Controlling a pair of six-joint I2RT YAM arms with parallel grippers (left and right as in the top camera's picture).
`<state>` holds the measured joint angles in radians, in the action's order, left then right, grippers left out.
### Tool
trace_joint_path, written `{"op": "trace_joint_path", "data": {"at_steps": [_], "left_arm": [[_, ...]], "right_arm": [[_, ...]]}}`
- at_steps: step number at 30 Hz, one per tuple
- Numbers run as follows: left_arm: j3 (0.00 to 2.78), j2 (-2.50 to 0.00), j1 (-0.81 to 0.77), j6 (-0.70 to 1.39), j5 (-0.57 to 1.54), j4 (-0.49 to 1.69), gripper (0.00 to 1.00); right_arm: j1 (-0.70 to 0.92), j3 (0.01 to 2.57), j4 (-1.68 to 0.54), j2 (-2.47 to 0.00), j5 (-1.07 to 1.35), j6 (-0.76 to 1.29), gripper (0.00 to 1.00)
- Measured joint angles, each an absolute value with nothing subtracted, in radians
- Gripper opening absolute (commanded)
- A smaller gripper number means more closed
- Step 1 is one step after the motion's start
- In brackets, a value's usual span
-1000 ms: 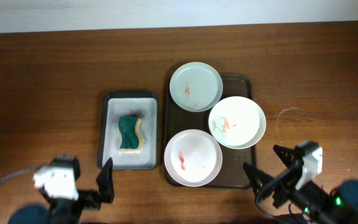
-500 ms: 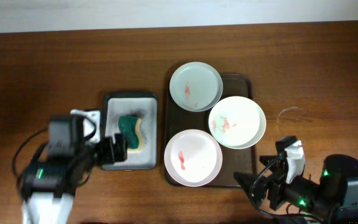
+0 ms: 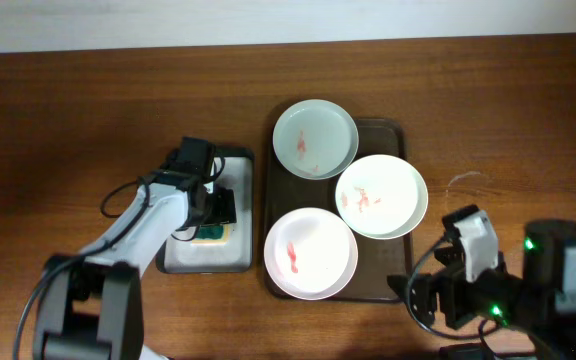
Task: Clean dirty plates on tray and stack at the side
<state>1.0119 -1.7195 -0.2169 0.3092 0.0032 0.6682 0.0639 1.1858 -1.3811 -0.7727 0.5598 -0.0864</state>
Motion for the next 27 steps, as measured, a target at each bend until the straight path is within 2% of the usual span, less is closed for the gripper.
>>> {"op": "trace_joint_path", "data": {"at_steps": [1,3,6,8,9,11,14,16,18,22,23,25,27], "left_arm": [[1.012,-1.738,-0.217,0.316,-0.001,0.656,0.45],[1.012,-1.772,-0.216,0.330,-0.020,0.623,0.00],[1.014,-1.779,-0.217,0.337,-0.015,0.604,0.00],[1.014,-1.778,-0.216,0.337,-0.005,0.609,0.00],[1.014,-1.771,-0.216,0.338,0.004,0.618,0.00],[1.014,-1.736,-0.216,0.337,0.024,0.661,0.00],[1.016,-1.595,-0.217,0.336,0.040,0.721,0.00],[1.023,-1.515,-0.217,0.327,0.045,0.768,0.00],[1.023,-1.458,-0.217,0.318,0.049,0.813,0.00],[1.023,-1.369,-0.217,0.309,0.101,0.862,0.00],[1.023,-1.347,-0.217,0.307,0.126,0.870,0.00],[1.023,-1.317,-0.217,0.307,0.168,0.876,0.00],[1.023,-1.294,-0.217,0.307,0.242,0.879,0.00]], "right_arm": [[0.064,1.177,-1.389,-0.794,0.557,-0.086,0.99],[0.064,1.151,-1.399,-0.838,0.557,-0.087,0.99],[0.064,1.090,-1.385,-0.905,0.556,-0.087,0.98],[0.064,1.041,-1.330,-0.938,0.531,-0.063,0.68],[0.064,1.016,-1.307,-0.957,0.515,-0.046,0.63],[0.064,0.960,-1.221,-0.997,0.493,-0.011,0.58],[0.077,0.857,-1.079,-1.110,0.472,0.023,0.56],[0.146,0.802,-0.957,-1.206,0.463,0.055,0.52],[0.207,0.792,-0.888,-1.280,0.442,0.111,0.39],[0.339,0.785,-0.643,-1.546,0.258,0.273,0.32],[0.340,0.785,-0.610,-1.584,0.248,0.286,0.21],[0.341,0.789,-0.550,-1.612,0.259,0.299,0.05],[0.341,0.791,-0.525,-1.628,0.269,0.326,0.04]]}}
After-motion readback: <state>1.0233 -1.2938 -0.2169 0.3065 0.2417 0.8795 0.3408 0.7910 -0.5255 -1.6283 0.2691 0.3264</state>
